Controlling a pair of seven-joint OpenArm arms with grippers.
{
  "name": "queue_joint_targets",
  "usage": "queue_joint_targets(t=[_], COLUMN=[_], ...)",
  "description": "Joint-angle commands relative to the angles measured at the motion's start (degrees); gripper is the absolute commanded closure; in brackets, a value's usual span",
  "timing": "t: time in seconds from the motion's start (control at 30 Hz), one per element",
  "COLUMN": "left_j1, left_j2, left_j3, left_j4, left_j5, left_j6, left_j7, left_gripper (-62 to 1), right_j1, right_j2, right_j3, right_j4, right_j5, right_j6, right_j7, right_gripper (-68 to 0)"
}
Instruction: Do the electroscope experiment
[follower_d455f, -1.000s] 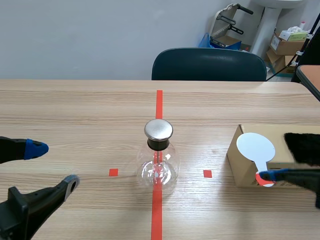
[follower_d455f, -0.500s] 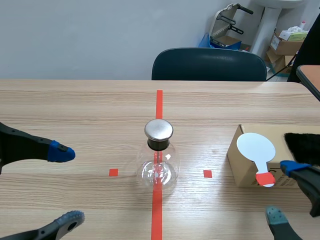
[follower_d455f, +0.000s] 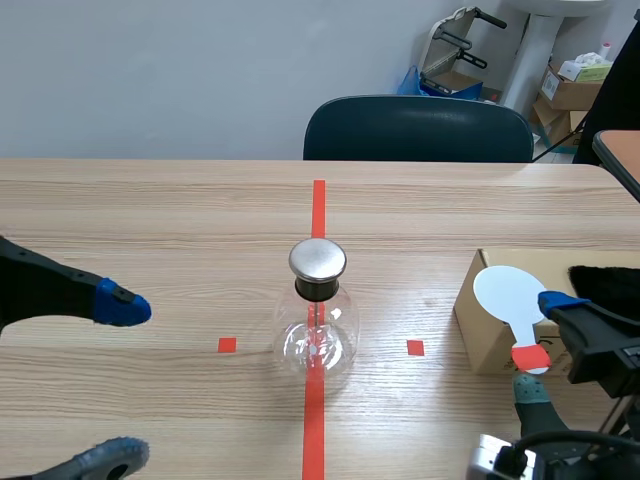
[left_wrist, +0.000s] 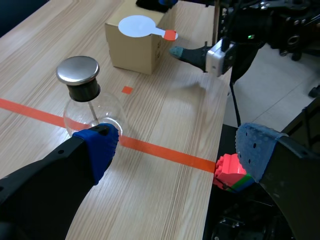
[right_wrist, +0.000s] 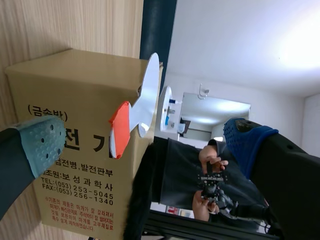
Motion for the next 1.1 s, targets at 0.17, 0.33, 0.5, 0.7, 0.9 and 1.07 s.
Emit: queue_joint_targets(t=[0.17,0.33,0.5,0.7,0.9,1.07], left_j1=[0.0,0.0,0.0,0.0,0.0,0.0], left_j2=[0.4,0.4,0.4,0.4,0.4,0.4], left_j3=[-0.1,-0.1,-0.1,-0.1,-0.1,-0.1], left_j4=[0.9,0.9,0.9,0.9,0.9,0.9], left_j5=[-0.6,-0.6,-0.6,-0.6,-0.5,-0.5], left_j6=[-0.3,-0.3,-0.3,-0.3,-0.3,-0.3], left_j7=[-1.6,-1.6,-1.6,-1.6,-1.6,-1.6], left_gripper=[-50.6,-50.6,-50.6,-50.6,-50.6,-50.6], right_j1=[0.8,0.8,0.8,0.5,0.2,0.2], right_j2=[0.3,0.3,0.2,0.2,0.2,0.2], right_j3=[-0.1,-0.1,-0.1,-0.1,-0.1,-0.1], right_j4=[0.6,0.5,0.5,0.5,0.4,0.4], right_j5=[0.2,0.2,0.2,0.4,0.4,0.4], right_j6=[-2.2,-2.2,-2.1,-2.1,-2.0,-0.5], right_j7=[-1.2,-1.6,-0.6,0.9,1.4,1.4], right_gripper=[-67.9,-67.9,-63.9,-45.3,-40.6,-31.9])
